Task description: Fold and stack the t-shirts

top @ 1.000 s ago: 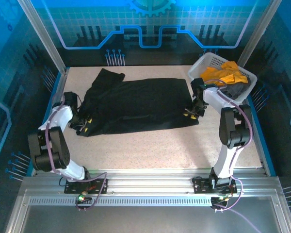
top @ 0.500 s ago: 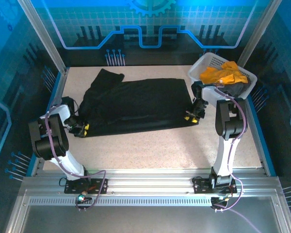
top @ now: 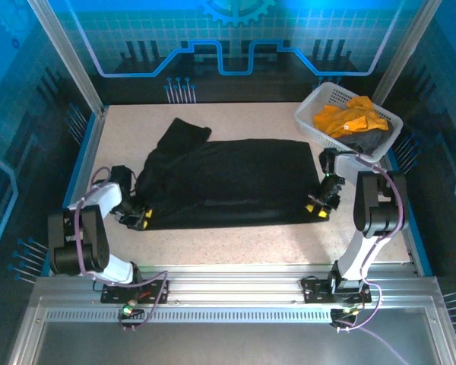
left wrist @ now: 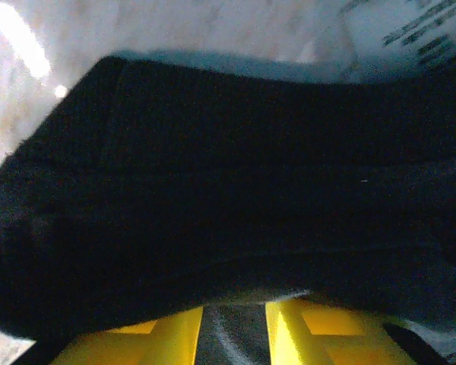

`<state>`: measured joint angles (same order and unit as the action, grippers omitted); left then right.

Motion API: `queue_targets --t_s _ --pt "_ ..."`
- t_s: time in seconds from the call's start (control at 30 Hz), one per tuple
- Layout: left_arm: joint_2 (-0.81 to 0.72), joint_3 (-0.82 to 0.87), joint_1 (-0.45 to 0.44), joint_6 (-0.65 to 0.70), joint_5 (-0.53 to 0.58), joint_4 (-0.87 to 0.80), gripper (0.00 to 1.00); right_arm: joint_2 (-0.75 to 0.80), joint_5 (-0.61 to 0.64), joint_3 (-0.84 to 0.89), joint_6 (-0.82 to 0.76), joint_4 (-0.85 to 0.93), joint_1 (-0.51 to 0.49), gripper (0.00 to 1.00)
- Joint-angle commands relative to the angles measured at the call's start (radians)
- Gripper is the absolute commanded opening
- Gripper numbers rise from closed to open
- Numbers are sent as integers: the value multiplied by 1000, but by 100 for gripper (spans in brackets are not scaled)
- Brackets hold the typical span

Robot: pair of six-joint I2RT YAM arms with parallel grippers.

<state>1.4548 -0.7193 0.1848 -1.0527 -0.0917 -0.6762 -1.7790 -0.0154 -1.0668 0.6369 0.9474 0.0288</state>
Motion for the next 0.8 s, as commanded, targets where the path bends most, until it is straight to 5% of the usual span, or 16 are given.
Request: queue_targets --t_s 0.0,0.17,0.3,0.5,0.77 --pt "-67 29 -18 -50 79 -84 33 89 12 43 26 -12 10 36" --pt "-164 -159 -122 7 222 -183 45 224 59 -61 -62 -40 -154 54" --pt "-214 -131 -222 -160 96 -126 52 318 -150 -67 -106 -207 -223 64" --pt "-194 6 -416 -465 -32 108 59 285 -374 -114 -139 -280 -294 64" --pt "-47 -19 -508 -555 -12 183 57 295 -397 -79 -111 -300 -308 63"
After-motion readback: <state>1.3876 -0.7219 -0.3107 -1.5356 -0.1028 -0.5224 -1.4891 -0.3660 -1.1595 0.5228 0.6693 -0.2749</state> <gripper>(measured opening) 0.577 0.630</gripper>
